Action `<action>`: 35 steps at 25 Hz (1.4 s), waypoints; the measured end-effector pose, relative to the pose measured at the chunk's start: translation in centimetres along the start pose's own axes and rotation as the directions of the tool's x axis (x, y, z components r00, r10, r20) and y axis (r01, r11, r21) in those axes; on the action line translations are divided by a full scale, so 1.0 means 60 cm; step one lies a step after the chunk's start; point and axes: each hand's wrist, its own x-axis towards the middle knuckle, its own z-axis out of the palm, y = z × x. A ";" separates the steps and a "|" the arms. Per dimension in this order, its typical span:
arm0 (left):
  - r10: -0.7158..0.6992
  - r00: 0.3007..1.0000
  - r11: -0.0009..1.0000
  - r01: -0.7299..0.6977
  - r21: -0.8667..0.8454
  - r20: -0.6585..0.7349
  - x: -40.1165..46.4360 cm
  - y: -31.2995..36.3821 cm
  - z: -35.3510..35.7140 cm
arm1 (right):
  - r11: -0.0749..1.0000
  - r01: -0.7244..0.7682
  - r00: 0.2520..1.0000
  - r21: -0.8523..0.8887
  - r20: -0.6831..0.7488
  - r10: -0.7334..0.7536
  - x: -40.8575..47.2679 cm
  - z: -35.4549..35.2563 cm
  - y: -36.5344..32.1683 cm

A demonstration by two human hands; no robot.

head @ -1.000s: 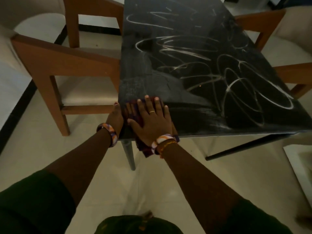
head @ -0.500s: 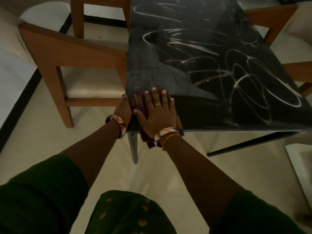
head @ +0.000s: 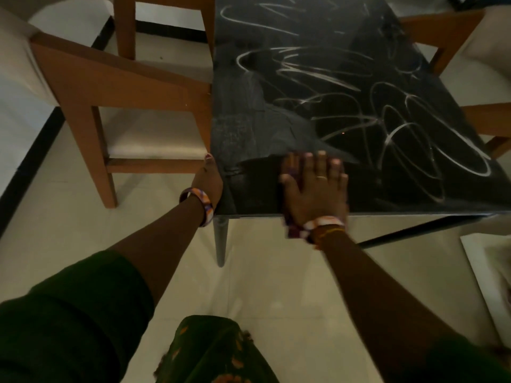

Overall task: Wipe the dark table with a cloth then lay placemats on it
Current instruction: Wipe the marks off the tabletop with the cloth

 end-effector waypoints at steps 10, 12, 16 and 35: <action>-0.003 1.000 1.000 0.003 -0.001 0.017 -0.001 -0.002 -0.003 | 0.986 -0.166 0.985 -0.010 -0.058 0.165 0.006 -0.019 0.184; -0.006 1.000 1.000 0.006 -0.004 0.026 0.002 -0.002 -0.004 | 0.978 -0.208 0.975 -0.010 -0.088 0.206 -0.006 -0.019 0.150; -0.029 0.999 0.990 0.035 -0.137 0.042 -0.003 0.002 -0.003 | 0.970 0.241 0.970 0.040 0.002 -0.242 -0.054 0.016 -0.062; 0.038 0.999 0.999 -0.039 0.038 0.025 0.007 -0.012 -0.008 | 0.948 0.315 0.944 -0.035 0.117 -0.309 0.018 0.002 -0.022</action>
